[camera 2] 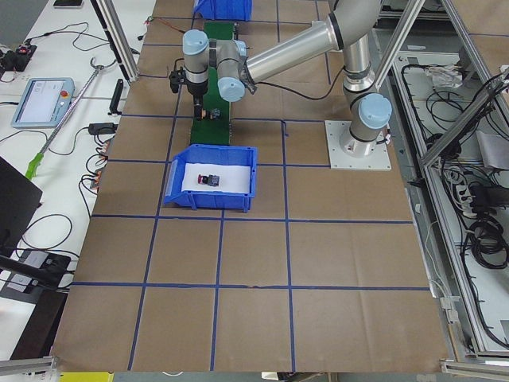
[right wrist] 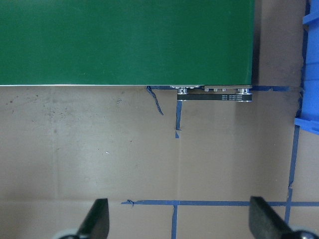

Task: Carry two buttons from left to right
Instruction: 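Release the yellow button onto the belt and raise the left gripper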

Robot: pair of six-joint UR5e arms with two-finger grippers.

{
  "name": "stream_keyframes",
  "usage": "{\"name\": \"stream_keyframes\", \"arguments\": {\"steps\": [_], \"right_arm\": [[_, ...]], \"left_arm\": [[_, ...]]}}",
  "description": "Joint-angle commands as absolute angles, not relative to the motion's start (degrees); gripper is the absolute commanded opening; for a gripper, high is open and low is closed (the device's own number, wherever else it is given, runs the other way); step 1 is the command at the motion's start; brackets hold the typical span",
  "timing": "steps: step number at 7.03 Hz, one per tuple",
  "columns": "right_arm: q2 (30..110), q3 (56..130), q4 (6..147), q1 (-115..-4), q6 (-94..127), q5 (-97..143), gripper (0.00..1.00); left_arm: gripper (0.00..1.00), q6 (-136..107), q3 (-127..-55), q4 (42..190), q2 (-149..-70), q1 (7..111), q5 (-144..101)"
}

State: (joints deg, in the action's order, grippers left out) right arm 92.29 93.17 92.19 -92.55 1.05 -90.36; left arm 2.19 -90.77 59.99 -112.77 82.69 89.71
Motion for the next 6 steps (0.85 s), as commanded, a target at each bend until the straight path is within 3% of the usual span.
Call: {"name": "stream_keyframes", "arguments": {"steps": [1, 4, 6], "right_arm": [[92.29, 93.08, 92.20, -92.55, 1.05, -90.35, 1.00], [92.20, 93.08, 92.20, -92.64, 1.05, -90.35, 1.00], [92.20, 93.08, 92.20, -92.64, 1.05, -90.26, 1.00]], "left_arm": [[1.00, 2.20, -84.41, 73.21, -108.49, 82.62, 89.74], [1.00, 6.29, -81.47, 79.45, -107.14, 80.79, 90.09], [1.00, 15.94, -81.56, 79.45, -107.05, 74.30, 89.91]]}}
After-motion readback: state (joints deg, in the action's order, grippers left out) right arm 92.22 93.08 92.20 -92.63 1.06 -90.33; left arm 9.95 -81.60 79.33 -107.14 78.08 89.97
